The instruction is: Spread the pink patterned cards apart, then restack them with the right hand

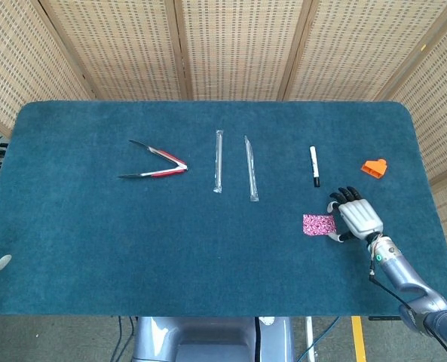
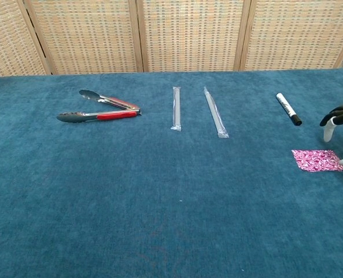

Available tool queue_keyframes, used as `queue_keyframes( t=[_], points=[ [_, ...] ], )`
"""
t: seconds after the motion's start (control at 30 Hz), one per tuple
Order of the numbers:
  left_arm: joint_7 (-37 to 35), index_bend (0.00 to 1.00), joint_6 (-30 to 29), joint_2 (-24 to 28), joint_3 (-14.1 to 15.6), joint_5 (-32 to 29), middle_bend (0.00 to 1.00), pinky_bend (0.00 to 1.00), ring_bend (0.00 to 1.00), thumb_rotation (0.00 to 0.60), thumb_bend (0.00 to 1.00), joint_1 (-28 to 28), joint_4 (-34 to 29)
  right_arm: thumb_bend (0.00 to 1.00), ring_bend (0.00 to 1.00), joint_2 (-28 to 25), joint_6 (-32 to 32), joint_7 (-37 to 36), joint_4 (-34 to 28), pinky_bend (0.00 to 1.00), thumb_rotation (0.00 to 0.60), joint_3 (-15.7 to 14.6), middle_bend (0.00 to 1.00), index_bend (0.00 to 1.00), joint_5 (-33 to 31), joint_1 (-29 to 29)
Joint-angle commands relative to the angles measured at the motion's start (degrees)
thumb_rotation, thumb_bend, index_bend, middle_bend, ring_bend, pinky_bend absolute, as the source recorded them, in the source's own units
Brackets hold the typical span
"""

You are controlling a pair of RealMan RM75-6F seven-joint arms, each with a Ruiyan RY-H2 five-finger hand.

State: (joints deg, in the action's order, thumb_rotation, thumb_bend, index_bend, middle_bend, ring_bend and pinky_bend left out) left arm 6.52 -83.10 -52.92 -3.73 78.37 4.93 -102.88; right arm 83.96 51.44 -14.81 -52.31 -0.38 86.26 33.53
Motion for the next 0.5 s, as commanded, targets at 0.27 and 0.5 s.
queue_keyframes(
  t=[0.27, 0.5],
  points=[
    [0.0, 0.04, 0.4, -0.4, 0.0, -0.3, 0.0, 0.0, 0.0, 0.58, 0.06, 0.1, 0.4, 0.26, 0.0, -2.9, 3.9, 0.9, -4.6, 0.0, 0.6, 2.0, 0.15, 0.31, -1.5, -1.4],
    [0.8, 0.04, -0.1, -2.0, -0.1, 0.0, 0.0, 0.0, 0.0, 0.581, 0.06, 0.1, 1.5, 0.31, 0.0, -6.3, 12.8, 7.7, -12.9, 0.0, 0.6, 6.1, 0.17, 0.31, -6.8, -6.2]
  ],
)
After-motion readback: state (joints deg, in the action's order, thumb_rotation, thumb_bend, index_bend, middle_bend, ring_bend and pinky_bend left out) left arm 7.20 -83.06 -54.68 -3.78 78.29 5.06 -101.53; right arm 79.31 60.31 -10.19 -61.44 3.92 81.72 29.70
